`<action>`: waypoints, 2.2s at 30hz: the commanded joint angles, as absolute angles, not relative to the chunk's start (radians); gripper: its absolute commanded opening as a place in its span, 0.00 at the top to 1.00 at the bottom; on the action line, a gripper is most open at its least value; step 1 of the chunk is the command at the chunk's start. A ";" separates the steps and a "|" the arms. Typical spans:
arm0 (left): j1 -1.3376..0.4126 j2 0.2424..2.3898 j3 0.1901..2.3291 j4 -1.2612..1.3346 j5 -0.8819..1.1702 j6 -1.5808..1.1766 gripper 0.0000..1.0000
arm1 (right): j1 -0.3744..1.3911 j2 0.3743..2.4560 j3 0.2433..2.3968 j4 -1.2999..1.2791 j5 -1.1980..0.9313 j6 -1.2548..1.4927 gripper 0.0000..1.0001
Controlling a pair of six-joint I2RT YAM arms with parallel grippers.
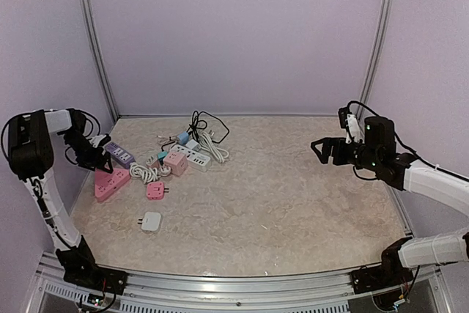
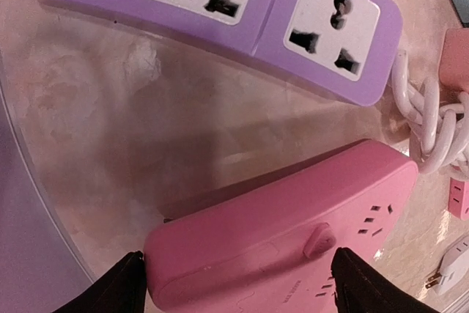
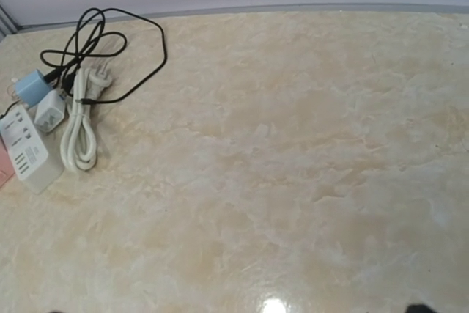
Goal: Insert the plug
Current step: Move the socket to the center of the board, then move the plug to the center of the board.
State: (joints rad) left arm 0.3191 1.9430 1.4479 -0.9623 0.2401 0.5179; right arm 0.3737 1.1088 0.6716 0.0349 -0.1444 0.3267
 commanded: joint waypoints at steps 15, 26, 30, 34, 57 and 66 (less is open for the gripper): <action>0.136 1.894 1.160 -0.971 0.428 0.662 0.29 | 0.474 1.136 0.695 0.025 -0.110 0.367 0.00; -0.174 1.777 1.016 -0.994 0.422 0.692 0.27 | 0.745 1.270 0.748 0.007 -0.008 0.434 0.00; -0.195 1.735 1.016 -1.016 0.430 0.707 0.22 | 0.874 1.387 0.846 -0.062 0.069 0.407 0.01; -0.140 1.674 1.040 -1.034 0.397 0.713 0.19 | 1.006 1.551 1.008 -0.144 0.132 0.348 0.00; 0.282 1.367 0.987 -0.965 0.515 0.634 0.03 | 1.423 2.534 2.262 -0.829 0.139 0.250 0.00; 0.281 1.397 0.951 -0.915 0.468 0.620 0.01 | 1.425 2.624 2.285 -0.746 0.120 0.250 0.00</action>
State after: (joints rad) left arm 0.2764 1.3685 0.9714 -0.9367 0.4660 0.6323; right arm 1.4258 2.5755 2.2673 -0.7525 0.1272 0.2520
